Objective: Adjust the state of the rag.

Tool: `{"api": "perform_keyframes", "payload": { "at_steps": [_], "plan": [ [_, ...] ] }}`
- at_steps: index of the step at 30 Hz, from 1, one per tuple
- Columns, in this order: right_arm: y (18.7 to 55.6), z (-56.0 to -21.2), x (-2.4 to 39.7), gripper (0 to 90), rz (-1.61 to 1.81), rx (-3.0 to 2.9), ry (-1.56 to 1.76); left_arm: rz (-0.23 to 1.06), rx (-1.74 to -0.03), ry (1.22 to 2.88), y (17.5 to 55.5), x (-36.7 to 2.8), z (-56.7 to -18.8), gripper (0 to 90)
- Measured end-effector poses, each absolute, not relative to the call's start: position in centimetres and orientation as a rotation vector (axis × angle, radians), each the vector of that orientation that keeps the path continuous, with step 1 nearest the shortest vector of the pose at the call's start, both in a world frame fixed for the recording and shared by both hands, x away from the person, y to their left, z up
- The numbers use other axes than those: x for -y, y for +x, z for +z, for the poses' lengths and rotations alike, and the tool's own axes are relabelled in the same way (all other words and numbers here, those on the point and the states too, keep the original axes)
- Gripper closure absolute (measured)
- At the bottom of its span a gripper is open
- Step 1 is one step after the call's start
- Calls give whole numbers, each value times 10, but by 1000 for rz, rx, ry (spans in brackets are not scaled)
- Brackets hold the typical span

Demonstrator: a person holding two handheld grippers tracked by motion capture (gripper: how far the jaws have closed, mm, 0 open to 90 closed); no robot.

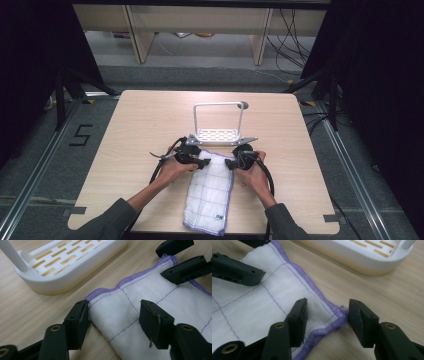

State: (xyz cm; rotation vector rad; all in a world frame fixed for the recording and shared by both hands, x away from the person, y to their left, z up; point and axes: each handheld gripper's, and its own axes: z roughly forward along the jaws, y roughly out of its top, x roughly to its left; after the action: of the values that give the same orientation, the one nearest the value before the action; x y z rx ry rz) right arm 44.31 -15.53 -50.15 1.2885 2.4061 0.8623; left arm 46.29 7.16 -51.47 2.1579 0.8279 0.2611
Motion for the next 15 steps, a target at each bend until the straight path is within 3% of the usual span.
{"api": "perform_keyframes", "payload": {
  "at_steps": [4,10,15],
  "plan": [
    [442,-501,154,577,869,-2421,1292,255,-803,2149,463,-72,-516,539],
    [440,-501,153,753,911,-2447,1290,195,-789,2117,462,-73,-517,736],
    [440,-503,156,830,972,-2451,1287,204,-766,2119,460,-73,-517,805]
  ]
}}
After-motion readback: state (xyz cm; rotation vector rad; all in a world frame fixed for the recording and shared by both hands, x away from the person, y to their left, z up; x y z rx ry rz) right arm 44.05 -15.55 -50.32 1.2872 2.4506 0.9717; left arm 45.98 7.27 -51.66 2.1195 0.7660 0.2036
